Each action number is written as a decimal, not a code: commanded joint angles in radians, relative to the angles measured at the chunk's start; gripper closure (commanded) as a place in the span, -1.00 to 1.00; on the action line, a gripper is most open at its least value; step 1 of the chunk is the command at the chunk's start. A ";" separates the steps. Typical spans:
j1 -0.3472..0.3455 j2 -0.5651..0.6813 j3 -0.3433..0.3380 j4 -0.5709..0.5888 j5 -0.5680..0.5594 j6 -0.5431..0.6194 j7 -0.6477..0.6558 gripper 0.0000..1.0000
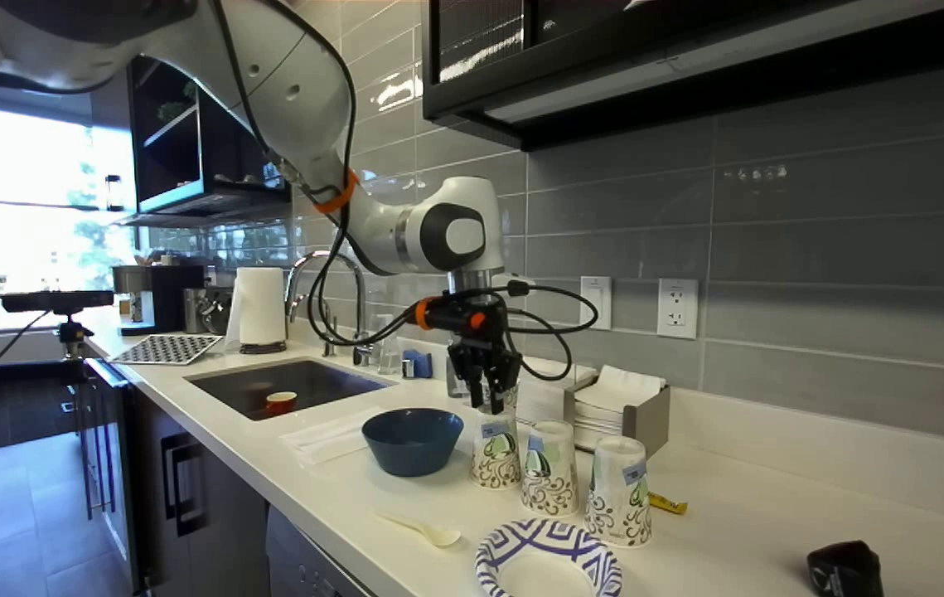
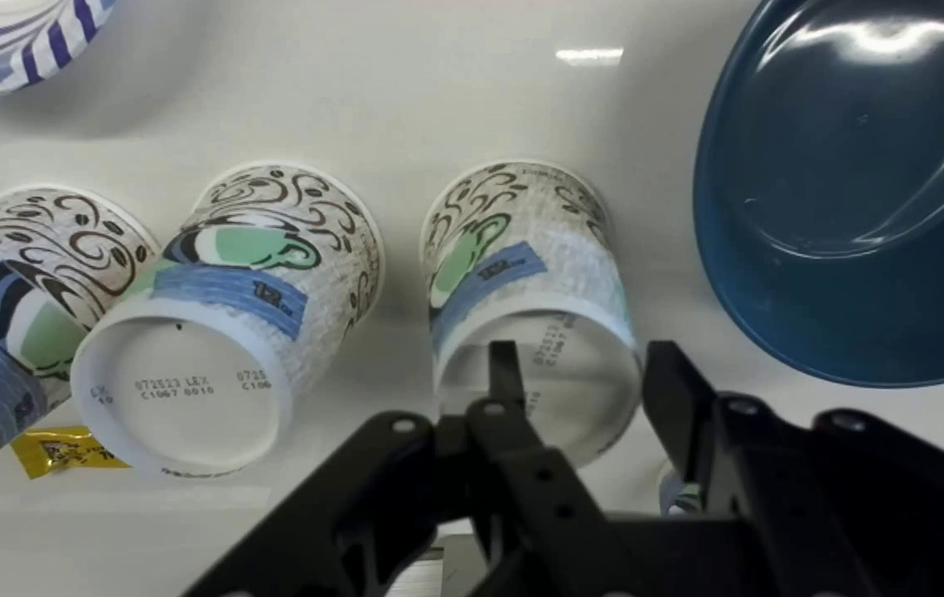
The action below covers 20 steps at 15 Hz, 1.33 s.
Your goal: Pick up the paper cup to the far left and stack it on the middle paper cup, pick up the paper cup to the right and stack it on the paper cup to the left
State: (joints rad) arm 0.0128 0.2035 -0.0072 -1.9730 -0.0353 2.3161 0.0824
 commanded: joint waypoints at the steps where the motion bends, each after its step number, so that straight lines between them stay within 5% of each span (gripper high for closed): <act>1: -0.006 0.025 0.002 0.029 0.022 -0.003 -0.015 0.54; 7: -0.006 0.025 0.001 0.027 0.020 -0.004 -0.014 0.97; 20: 0.016 -0.117 -0.003 0.101 -0.061 -0.071 0.040 0.99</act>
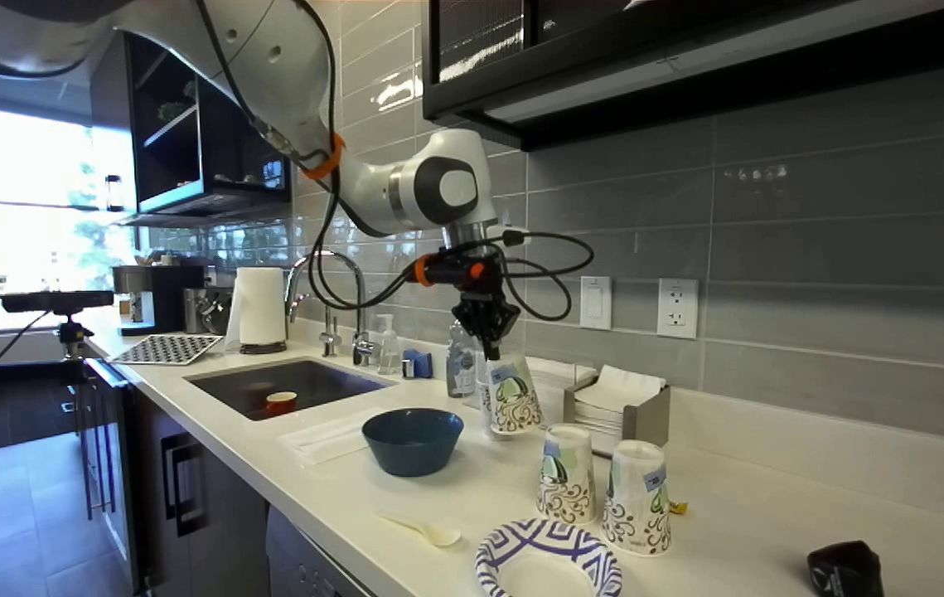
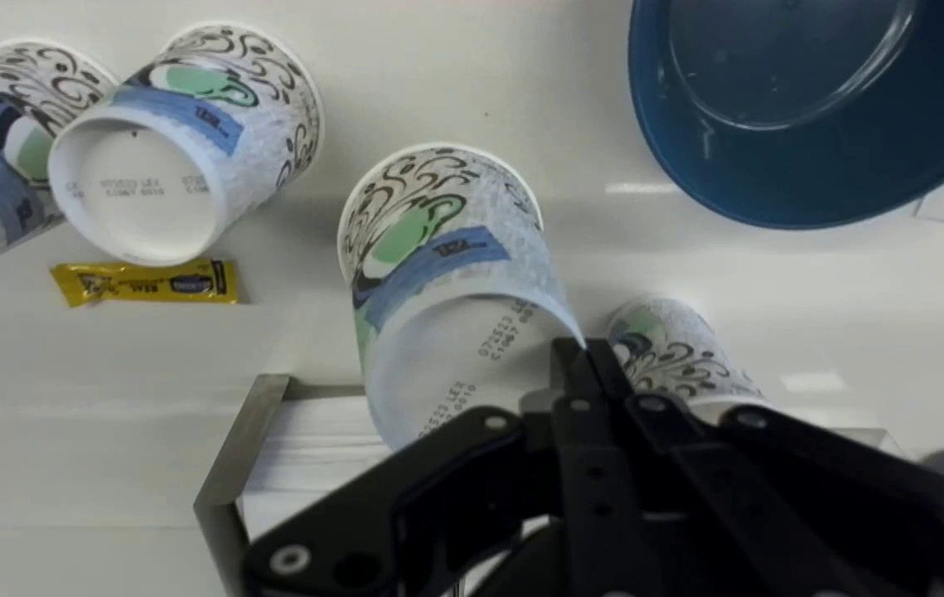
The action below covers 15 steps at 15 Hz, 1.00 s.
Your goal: Pick up the paper cup to the far left and stack it on the middle paper cup, pick up the paper cup to the right and stack it on the paper cup to the left
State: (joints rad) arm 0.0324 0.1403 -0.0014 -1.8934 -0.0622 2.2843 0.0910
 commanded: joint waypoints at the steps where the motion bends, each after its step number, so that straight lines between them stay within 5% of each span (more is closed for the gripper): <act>1: -0.011 -0.073 -0.013 0.028 -0.035 -0.042 0.031 0.99; 15: -0.108 -0.086 -0.083 0.082 0.046 -0.128 0.019 0.99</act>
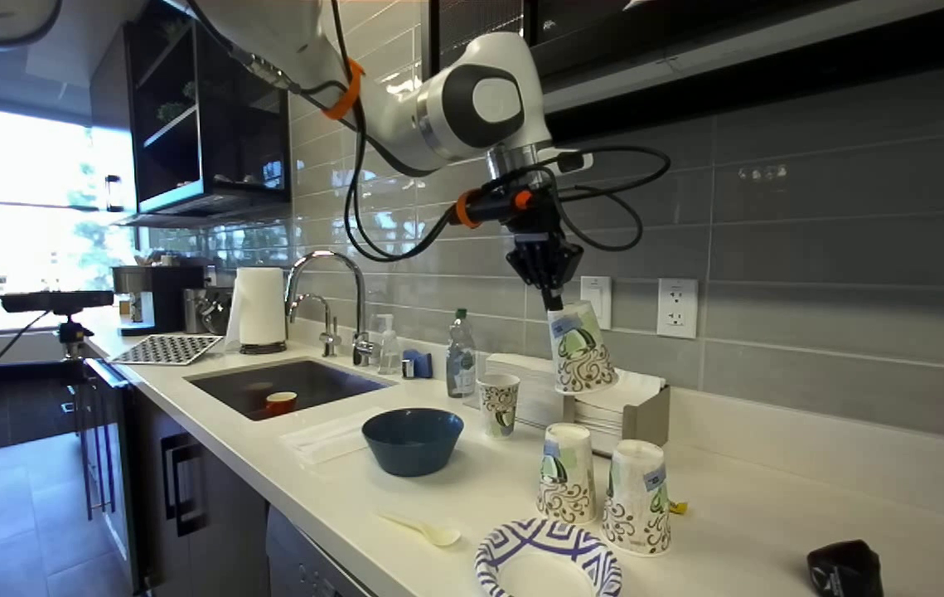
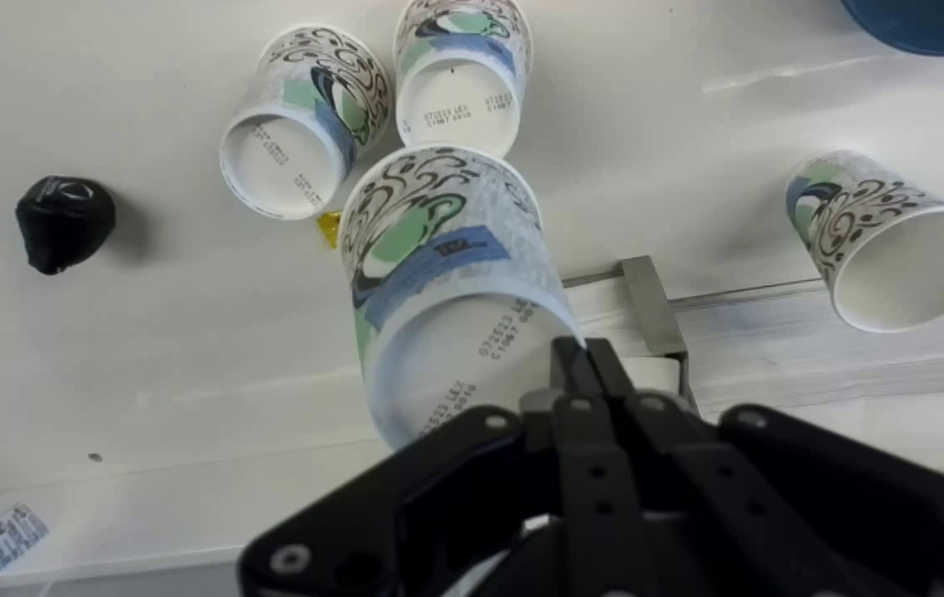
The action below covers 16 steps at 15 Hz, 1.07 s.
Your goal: Pick up the paper cup to the far left and stack it on the middle paper cup, pick up the paper cup to the right and stack it on the paper cup to the left
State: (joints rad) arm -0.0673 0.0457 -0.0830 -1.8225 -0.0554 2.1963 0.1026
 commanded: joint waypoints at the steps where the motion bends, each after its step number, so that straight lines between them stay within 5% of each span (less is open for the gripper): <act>1: -0.010 0.010 -0.002 0.007 0.047 -0.049 0.008 0.99; 16: -0.037 0.059 -0.017 -0.008 0.163 -0.068 -0.021 0.99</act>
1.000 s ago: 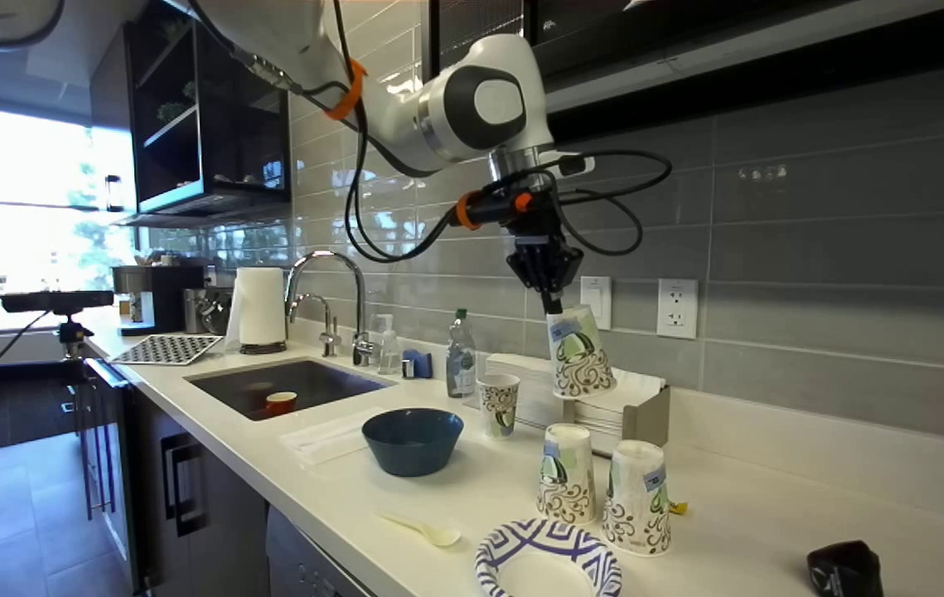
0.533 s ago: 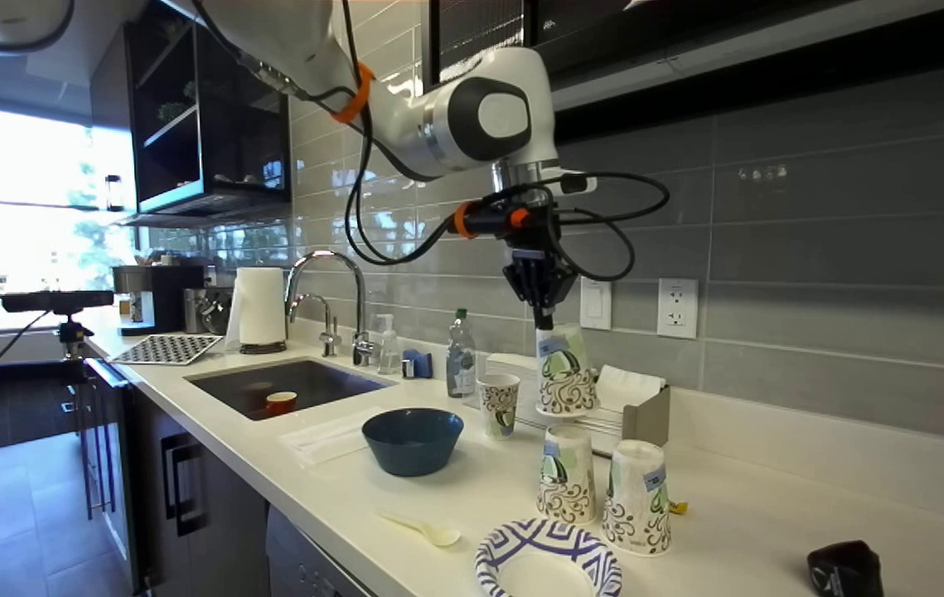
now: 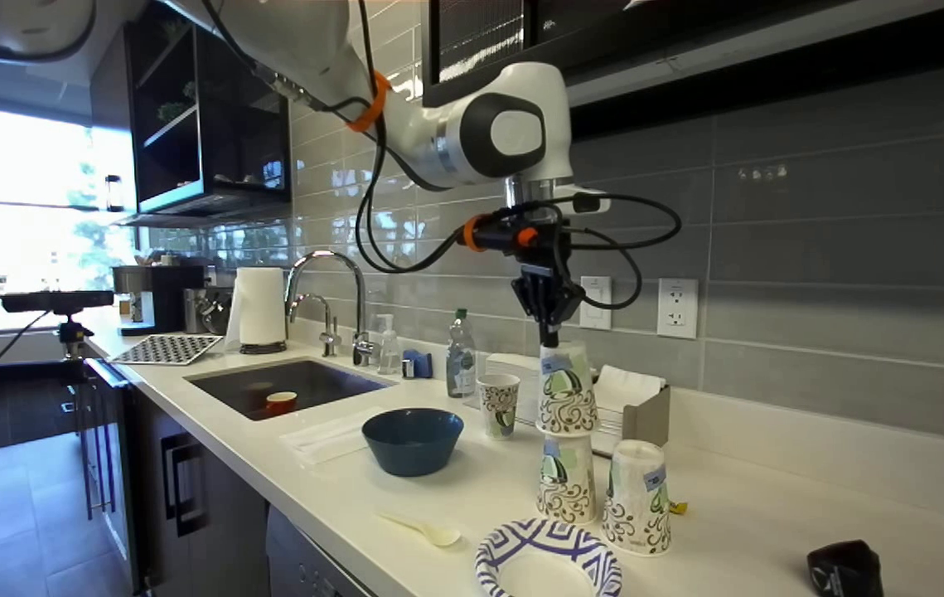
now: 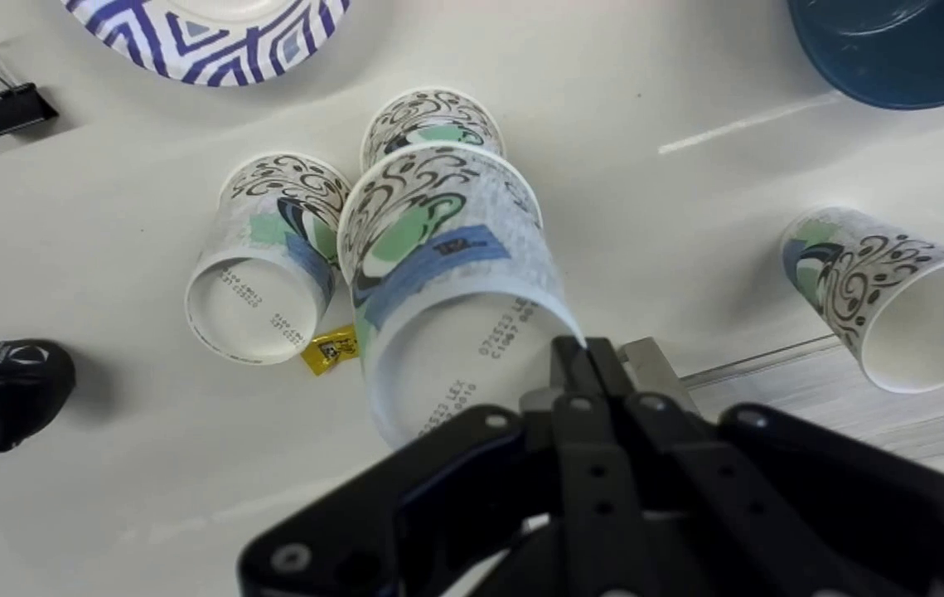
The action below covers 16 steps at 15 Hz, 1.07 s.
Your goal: Pick up the paper cup to the far left and stack it on the middle paper cup, pick up the paper cup to the right and stack it on the paper cup to the left
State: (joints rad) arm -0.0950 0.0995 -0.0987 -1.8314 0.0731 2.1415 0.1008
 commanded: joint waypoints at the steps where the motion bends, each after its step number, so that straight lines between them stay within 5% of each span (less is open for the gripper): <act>1: -0.009 0.009 -0.002 0.001 0.028 -0.009 -0.015 0.99; 16: -0.028 0.060 0.000 -0.001 0.097 0.003 -0.066 0.99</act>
State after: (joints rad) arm -0.1100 0.1504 -0.1006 -1.8313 0.1248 2.1447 0.0700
